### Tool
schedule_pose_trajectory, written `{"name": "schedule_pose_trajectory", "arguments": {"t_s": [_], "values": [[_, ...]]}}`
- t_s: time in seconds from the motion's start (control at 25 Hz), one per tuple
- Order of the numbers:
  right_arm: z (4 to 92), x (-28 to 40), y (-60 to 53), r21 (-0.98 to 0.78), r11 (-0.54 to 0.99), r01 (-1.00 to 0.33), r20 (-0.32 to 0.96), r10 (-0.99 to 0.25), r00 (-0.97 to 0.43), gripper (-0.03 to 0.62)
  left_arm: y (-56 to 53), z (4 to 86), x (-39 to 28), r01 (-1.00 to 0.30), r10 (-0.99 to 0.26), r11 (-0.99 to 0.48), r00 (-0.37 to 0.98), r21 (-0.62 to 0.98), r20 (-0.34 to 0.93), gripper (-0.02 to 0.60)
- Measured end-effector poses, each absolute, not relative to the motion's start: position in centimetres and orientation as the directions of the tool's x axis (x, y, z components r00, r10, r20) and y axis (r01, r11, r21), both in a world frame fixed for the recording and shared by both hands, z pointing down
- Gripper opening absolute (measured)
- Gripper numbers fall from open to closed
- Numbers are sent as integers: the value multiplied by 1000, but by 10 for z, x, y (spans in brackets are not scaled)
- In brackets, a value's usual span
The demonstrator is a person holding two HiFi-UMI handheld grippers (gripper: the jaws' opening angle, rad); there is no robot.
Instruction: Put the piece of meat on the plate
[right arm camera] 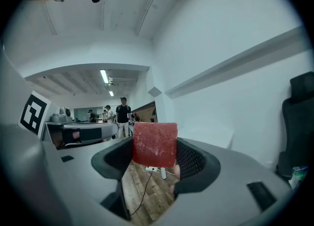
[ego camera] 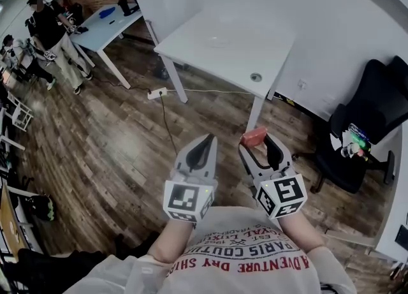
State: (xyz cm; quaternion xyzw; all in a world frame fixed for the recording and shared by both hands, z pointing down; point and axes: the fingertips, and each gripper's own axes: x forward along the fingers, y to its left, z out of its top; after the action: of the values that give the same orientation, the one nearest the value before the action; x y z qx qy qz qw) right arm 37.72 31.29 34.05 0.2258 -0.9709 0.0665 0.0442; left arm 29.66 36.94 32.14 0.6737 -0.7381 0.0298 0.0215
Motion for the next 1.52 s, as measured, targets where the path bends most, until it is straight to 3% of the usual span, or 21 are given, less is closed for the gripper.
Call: {"name": "schedule_pose_trajectory", "arguments": {"t_s": [0.44, 1.52], "values": [[366, 337, 287, -108, 902, -418, 186, -395, -900, 281, 342, 348, 258, -994, -989, 100, -94, 43, 117, 9], [356, 20, 80, -100, 814, -572, 249, -536, -807, 281, 134, 330, -96, -995, -995, 1, 9, 99, 96, 9]]}}
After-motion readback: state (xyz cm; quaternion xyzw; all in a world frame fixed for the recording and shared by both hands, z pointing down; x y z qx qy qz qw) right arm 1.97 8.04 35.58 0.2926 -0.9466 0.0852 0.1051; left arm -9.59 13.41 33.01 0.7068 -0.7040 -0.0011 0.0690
